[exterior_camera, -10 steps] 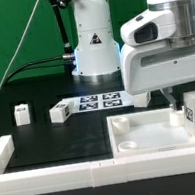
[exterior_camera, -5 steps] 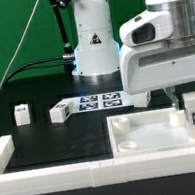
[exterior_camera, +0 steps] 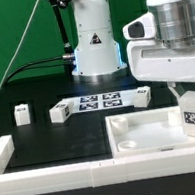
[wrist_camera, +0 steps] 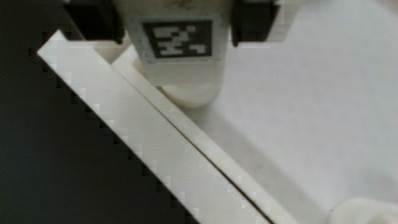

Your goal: Assemble one leg

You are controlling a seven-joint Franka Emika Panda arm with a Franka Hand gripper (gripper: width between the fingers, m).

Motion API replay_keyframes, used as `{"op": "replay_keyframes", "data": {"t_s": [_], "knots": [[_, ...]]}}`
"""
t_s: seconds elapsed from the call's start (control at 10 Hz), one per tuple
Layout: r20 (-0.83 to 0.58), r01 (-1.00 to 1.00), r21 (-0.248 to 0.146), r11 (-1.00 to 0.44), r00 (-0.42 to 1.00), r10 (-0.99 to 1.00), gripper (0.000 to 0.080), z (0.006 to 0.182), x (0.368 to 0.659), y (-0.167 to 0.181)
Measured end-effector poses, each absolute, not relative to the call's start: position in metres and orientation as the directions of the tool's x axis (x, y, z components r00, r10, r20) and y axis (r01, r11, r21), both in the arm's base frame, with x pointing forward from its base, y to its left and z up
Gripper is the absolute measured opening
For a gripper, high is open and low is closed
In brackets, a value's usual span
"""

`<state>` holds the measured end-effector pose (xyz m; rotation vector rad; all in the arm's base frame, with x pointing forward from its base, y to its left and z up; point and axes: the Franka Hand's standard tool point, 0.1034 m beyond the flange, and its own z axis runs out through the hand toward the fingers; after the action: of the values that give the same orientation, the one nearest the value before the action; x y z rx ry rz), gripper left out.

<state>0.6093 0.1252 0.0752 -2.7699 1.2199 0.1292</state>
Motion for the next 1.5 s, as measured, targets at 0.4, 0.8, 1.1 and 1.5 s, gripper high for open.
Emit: {"op": "replay_keyframes", "data": {"t_s": [0.4, 0.8, 1.1, 1.5], "knots": [[-0.147, -0.941, -0.015, -0.338, 0.337, -0.93, 0.0291, 0.0742, 0.6071, 0.1342], [-0.147, -0.92, -0.024, -0.391, 0.39, -0.909, 0.0588, 0.0742, 0.6069, 0.135], [-0.124, -0.685, -0.078, -0.725, 0.728, -0.674, 0.0647, 0.0738, 0.6075, 0.1294], [-0.042, -0.161, -0.055, -0.985, 0.986, -0.159, 0.0648, 0.074, 0.6062, 0.1351]]}}
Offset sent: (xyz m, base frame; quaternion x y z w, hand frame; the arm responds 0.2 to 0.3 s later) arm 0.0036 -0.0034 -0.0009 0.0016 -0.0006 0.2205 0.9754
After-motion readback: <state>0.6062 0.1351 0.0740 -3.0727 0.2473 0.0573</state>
